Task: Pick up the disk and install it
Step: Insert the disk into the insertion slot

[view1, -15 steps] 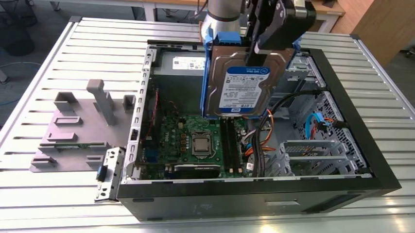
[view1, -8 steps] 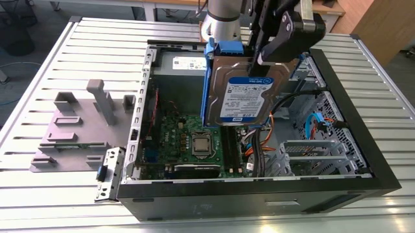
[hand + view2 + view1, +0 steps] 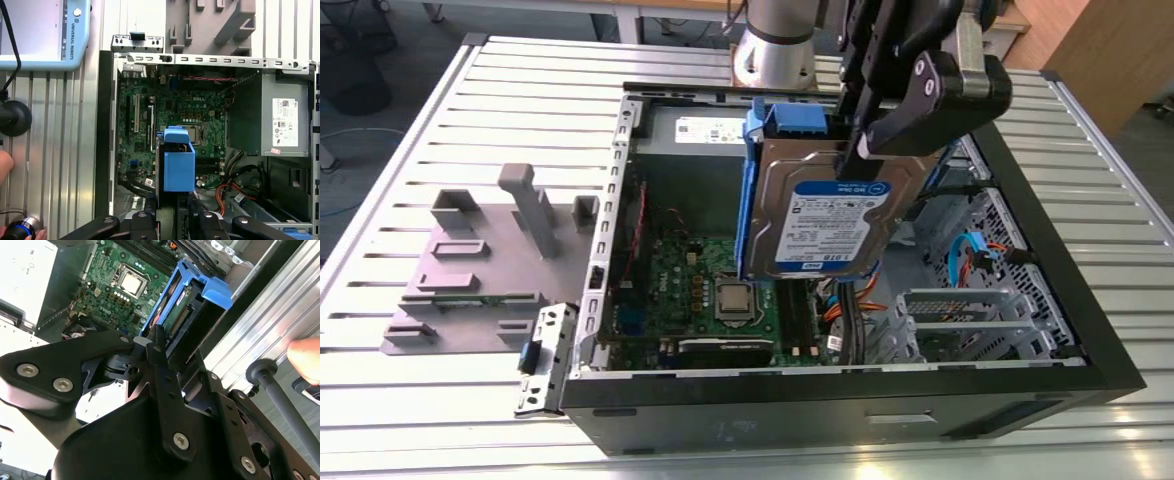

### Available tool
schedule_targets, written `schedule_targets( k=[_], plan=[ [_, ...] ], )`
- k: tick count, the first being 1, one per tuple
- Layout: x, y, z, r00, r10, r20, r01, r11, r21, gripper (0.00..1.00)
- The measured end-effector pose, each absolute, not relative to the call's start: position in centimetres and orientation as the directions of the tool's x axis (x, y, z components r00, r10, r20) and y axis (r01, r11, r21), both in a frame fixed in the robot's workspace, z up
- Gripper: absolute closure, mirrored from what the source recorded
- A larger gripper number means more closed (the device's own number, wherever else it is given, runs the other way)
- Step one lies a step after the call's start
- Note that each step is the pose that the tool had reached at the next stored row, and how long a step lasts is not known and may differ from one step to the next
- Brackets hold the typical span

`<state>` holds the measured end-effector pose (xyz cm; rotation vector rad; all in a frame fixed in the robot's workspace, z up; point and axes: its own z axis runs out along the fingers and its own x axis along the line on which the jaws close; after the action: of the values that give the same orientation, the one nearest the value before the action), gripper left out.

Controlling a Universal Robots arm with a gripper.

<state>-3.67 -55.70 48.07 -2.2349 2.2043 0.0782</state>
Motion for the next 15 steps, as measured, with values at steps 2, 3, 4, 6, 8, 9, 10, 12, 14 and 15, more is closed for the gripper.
schedule_targets(
  k=[2, 3, 4, 6, 8, 9, 10, 12, 14, 15],
  plan=[
    [-3.7, -55.7, 48.1, 0.013, -0.999, -0.037, -0.999, -0.014, 0.034, 0.65],
    [-3.7, -55.7, 48.1, 0.013, -0.999, -0.037, -0.999, -0.014, 0.034, 0.65],
    [-3.7, -55.9, 48.1, 0.013, -0.999, -0.037, -0.999, -0.015, 0.034, 0.65],
    [-3.7, -56.3, 48.1, 0.013, -0.999, -0.037, -0.999, -0.014, 0.034, 0.65],
    [-3.6, -56.8, 48.1, 0.013, -0.999, -0.037, -0.999, -0.014, 0.034, 0.65],
    [-3.7, -56.8, 48.1, 0.013, -0.999, -0.037, -0.999, -0.014, 0.034, 0.65],
    [-3.7, -56.9, 48.1, 0.012, -0.999, -0.037, -0.999, -0.014, 0.034, 0.65],
    [-3.7, -56.9, 48.1, 0.012, -0.999, -0.037, -0.999, -0.014, 0.034, 0.65],
    [-3.6, -56.9, 48.1, 0.012, -0.999, -0.037, -0.999, -0.014, 0.034, 0.65],
    [-3.6, -56.9, 48.1, 0.012, -0.999, -0.036, -0.999, -0.014, 0.034, 0.65]
  ],
)
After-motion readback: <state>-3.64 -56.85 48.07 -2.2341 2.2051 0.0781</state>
